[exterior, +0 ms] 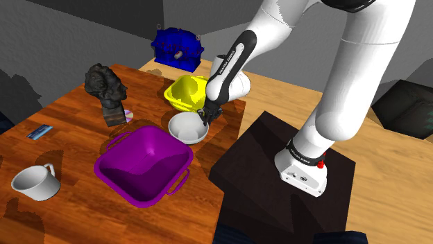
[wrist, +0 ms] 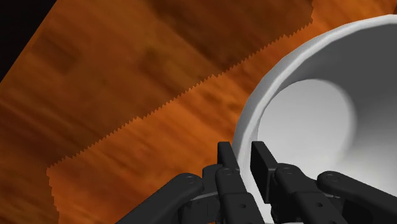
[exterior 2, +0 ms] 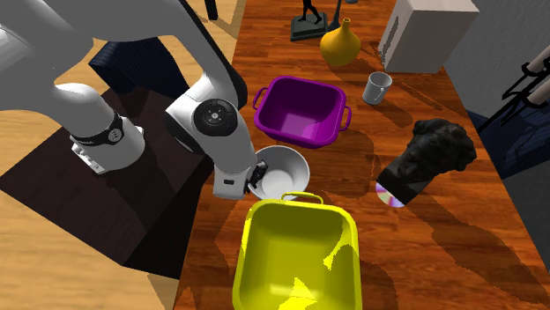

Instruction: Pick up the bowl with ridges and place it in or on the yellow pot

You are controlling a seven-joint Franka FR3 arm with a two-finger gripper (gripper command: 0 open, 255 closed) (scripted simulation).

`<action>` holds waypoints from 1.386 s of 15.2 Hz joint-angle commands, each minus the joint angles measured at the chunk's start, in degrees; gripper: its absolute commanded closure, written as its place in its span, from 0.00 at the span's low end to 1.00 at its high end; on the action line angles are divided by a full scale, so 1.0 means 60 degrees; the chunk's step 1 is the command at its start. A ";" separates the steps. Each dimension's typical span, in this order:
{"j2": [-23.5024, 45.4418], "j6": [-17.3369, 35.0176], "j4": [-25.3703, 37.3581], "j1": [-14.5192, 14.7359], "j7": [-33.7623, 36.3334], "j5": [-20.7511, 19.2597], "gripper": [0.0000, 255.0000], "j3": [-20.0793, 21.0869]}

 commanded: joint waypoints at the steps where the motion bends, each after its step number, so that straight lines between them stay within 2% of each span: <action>1: 0.0001 0.0000 0.0000 0.0000 0.0000 0.0000 1.00 0.0000; 6: 0.0003 0.0002 0.0001 0.0000 0.0000 0.0001 1.00 0.0001; 21: -0.2435 -0.2103 -0.0326 0.0250 0.0936 -0.0921 1.00 -0.0452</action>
